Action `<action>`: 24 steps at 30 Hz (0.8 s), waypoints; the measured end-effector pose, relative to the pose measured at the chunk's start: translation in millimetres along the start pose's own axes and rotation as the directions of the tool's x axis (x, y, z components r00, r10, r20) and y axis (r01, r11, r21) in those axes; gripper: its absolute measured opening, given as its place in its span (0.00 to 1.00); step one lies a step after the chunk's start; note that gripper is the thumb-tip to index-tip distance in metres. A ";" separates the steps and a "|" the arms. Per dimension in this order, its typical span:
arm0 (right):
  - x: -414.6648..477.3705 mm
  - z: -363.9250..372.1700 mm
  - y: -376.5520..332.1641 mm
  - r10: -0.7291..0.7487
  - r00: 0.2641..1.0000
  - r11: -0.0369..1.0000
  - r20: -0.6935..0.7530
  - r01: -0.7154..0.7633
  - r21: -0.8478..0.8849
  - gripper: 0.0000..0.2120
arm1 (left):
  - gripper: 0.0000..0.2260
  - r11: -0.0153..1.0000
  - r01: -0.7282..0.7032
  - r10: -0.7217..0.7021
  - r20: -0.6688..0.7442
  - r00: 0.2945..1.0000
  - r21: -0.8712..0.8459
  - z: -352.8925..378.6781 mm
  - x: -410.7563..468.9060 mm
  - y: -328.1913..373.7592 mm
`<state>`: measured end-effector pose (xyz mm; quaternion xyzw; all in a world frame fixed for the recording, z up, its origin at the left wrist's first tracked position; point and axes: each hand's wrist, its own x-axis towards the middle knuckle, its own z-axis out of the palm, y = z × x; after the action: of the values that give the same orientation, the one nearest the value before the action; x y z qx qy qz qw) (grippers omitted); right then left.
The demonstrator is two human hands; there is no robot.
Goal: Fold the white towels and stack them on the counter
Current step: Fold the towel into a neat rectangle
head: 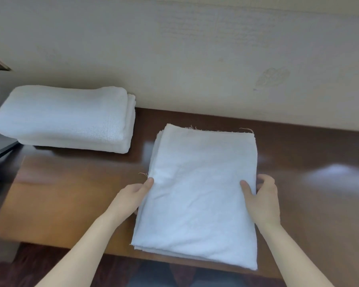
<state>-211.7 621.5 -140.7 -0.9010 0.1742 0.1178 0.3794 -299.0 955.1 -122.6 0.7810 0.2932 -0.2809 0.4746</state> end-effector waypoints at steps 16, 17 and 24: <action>-116.1 14.8 46.8 0.042 0.997 0.982 -0.067 -0.053 -0.179 0.17 | 0.13 0.978 -0.085 0.079 -0.037 0.996 -0.189 36.0 -55.3 -63.9; -115.1 12.5 48.7 0.046 0.996 0.983 -0.072 -0.058 -0.175 0.15 | 0.11 0.979 -0.078 0.075 -0.022 0.997 -0.186 36.7 -55.6 -64.4; -110.2 13.7 57.3 -0.036 0.984 0.986 -0.174 0.006 -0.169 0.08 | 0.15 0.997 -0.066 0.071 -0.148 0.986 0.044 32.6 -48.8 -57.8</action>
<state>-336.4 618.8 -149.0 -0.9384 0.1873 0.0476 0.2865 -378.8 938.1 -133.7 0.8185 0.2955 -0.2105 0.4455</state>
